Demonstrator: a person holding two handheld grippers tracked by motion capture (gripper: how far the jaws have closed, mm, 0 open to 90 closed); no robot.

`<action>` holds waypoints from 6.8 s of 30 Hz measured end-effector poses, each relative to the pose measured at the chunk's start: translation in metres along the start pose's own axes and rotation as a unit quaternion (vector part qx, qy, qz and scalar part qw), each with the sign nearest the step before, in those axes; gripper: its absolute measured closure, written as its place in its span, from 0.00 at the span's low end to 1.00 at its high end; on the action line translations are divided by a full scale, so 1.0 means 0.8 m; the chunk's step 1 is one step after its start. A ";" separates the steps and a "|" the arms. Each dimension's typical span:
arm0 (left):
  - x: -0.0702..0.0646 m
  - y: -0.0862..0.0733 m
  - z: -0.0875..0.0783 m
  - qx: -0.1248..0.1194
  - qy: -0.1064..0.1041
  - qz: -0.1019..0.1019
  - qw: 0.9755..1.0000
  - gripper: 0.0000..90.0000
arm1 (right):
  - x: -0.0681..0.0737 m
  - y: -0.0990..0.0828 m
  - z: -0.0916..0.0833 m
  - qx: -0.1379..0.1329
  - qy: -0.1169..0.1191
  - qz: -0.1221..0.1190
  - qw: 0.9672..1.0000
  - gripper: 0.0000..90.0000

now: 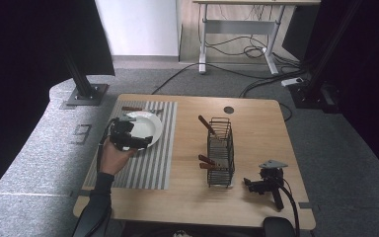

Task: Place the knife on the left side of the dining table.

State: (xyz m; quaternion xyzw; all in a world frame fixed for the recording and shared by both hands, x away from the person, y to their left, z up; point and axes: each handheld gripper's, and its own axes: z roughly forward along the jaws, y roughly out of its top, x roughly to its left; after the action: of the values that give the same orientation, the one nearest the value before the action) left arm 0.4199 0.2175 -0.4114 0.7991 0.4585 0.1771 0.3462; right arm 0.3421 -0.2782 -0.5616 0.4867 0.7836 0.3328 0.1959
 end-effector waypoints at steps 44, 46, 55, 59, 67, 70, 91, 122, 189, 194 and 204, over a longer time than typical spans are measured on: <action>-0.130 0.140 0.048 0.009 -0.048 0.033 0.998 0.15 | 0.000 0.000 0.000 -0.001 0.000 0.000 1.000 0.00; -0.135 0.143 0.057 0.012 -0.054 0.026 0.998 0.15 | 0.000 0.000 0.000 -0.001 0.000 0.000 1.000 0.00; -0.160 0.151 0.090 0.016 -0.073 -0.002 0.997 0.26 | 0.000 0.000 0.000 -0.001 0.000 0.000 1.000 0.00; -0.166 0.156 0.099 0.014 -0.091 -0.023 0.995 0.39 | 0.000 0.000 0.000 0.000 0.000 -0.001 1.000 0.00; -0.170 0.154 0.110 0.029 -0.093 -0.034 0.995 0.57 | 0.000 0.000 0.000 0.000 0.000 -0.001 1.000 0.00; -0.168 0.150 0.115 0.031 -0.101 -0.041 0.994 0.64 | 0.000 0.000 0.000 0.000 0.000 -0.001 1.000 0.00; -0.168 0.160 0.096 -0.010 -0.171 -0.055 0.984 0.89 | 0.000 0.000 0.000 -0.001 0.000 -0.002 1.000 0.00; -0.111 0.181 -0.028 -0.069 -0.172 -0.072 0.980 0.89 | 0.000 0.000 0.000 0.001 0.001 -0.002 1.000 0.00; 0.059 -0.062 -0.051 -0.027 -0.071 -0.225 0.971 0.86 | 0.000 0.000 0.000 -0.001 0.000 -0.001 1.000 0.00; 0.067 -0.070 -0.045 -0.039 -0.050 -0.215 0.975 0.81 | 0.000 0.000 0.000 -0.001 0.000 -0.001 1.000 0.00; 0.078 -0.084 -0.036 -0.051 -0.027 -0.199 0.978 0.76 | 0.000 0.000 0.000 -0.001 0.000 -0.001 1.000 0.00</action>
State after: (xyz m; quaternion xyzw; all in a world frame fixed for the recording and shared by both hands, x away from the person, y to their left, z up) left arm 0.3939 0.3048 -0.4412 0.6775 0.5898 0.1060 0.4266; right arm 0.3422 -0.2783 -0.5618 0.4854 0.7840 0.3333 0.1967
